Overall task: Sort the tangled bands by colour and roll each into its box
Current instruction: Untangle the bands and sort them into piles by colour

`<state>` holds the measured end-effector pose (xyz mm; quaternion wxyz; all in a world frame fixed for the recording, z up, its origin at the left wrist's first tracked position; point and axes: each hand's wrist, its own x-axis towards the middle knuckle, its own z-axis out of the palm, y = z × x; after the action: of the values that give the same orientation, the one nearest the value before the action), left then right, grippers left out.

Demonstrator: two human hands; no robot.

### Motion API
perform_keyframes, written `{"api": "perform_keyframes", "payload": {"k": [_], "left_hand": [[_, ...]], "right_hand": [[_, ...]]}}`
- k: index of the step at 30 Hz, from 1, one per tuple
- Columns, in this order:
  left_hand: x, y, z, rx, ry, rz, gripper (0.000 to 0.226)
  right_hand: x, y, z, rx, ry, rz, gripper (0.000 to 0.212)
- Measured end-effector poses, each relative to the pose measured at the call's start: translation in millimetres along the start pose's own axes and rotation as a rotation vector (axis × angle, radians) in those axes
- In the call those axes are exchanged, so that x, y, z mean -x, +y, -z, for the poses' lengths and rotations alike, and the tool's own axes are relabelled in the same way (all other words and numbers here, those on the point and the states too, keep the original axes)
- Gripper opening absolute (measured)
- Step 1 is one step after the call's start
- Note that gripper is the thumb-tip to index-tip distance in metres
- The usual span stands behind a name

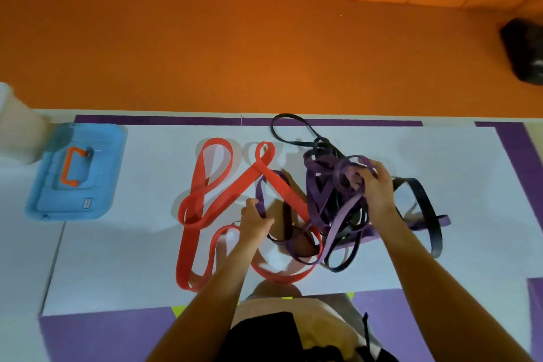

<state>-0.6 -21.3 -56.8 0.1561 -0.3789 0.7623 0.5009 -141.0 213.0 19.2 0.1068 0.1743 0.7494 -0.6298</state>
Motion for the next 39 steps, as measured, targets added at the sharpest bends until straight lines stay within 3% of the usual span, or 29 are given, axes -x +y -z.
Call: {"api": "perform_keyframes", "payload": {"k": [3, 5, 9, 11, 14, 16, 19, 22, 24, 26, 28, 29, 30, 32, 34, 36, 39], "left_hand": [[3, 7, -6, -0.050, 0.107, 0.015, 0.050], [-1, 12, -5, 0.042, 0.096, 0.064, 0.037], [-14, 20, 10, 0.485, 0.068, 0.268, 0.037], [-16, 26, 19, 0.779, 0.057, 0.325, 0.022], [-13, 31, 31, 0.946, 0.051, 0.346, 0.014], [-6, 35, 38, 1.016, 0.083, 0.309, 0.017], [8, 37, 50, 1.075, 0.153, 0.197, 0.037], [21, 35, 60, 1.073, 0.179, 0.126, 0.029], [28, 36, 61, 1.028, 0.227, 0.143, 0.025], [30, 39, 56, 0.820, 0.301, 0.106, 0.029], [32, 45, 49, 0.637, 0.322, 0.021, 0.028], [32, 51, 46, 0.589, 0.315, -0.017, 0.030], [32, 57, 43, 0.551, 0.298, -0.050, 0.034], [31, 74, 36, 0.496, 0.211, -0.150, 0.039], [32, 93, 28, 0.476, 0.090, -0.251, 0.041], [31, 108, 21, 0.436, -0.023, -0.259, 0.043], [29, 114, 16, 0.401, -0.152, -0.256, 0.045]], "right_hand": [[-14, -13, 10, 0.014, 0.009, 0.049, 0.018], [-25, -17, 14, 0.079, 0.011, 0.082, 0.018], [-47, -3, 20, 0.433, -0.025, 0.164, 0.024], [-58, 6, 19, 0.719, -0.050, 0.174, 0.032], [-69, 8, 7, 1.029, -0.212, 0.112, 0.037], [-71, 7, -4, 1.054, -0.278, 0.062, 0.039], [-64, 2, -20, 0.964, -0.229, 0.067, 0.053], [-50, -4, -28, 0.879, -0.133, 0.218, 0.074], [-41, -3, -31, 0.867, -0.155, 0.403, 0.078], [-34, -1, -36, 0.820, -0.226, 0.588, 0.067], [-27, 2, -42, 0.682, -0.327, 0.723, 0.041], [-22, 2, -45, 0.582, -0.425, 0.713, 0.029], [-13, -2, -48, 0.515, -0.559, 0.636, 0.032], [7, -9, -54, 0.470, -0.823, 0.467, 0.063], [20, -9, -61, 0.500, -0.944, 0.370, 0.085], [27, -5, -64, 0.494, -0.921, 0.293, 0.084], [26, -1, -59, 0.417, -0.579, 0.200, 0.035]]}}
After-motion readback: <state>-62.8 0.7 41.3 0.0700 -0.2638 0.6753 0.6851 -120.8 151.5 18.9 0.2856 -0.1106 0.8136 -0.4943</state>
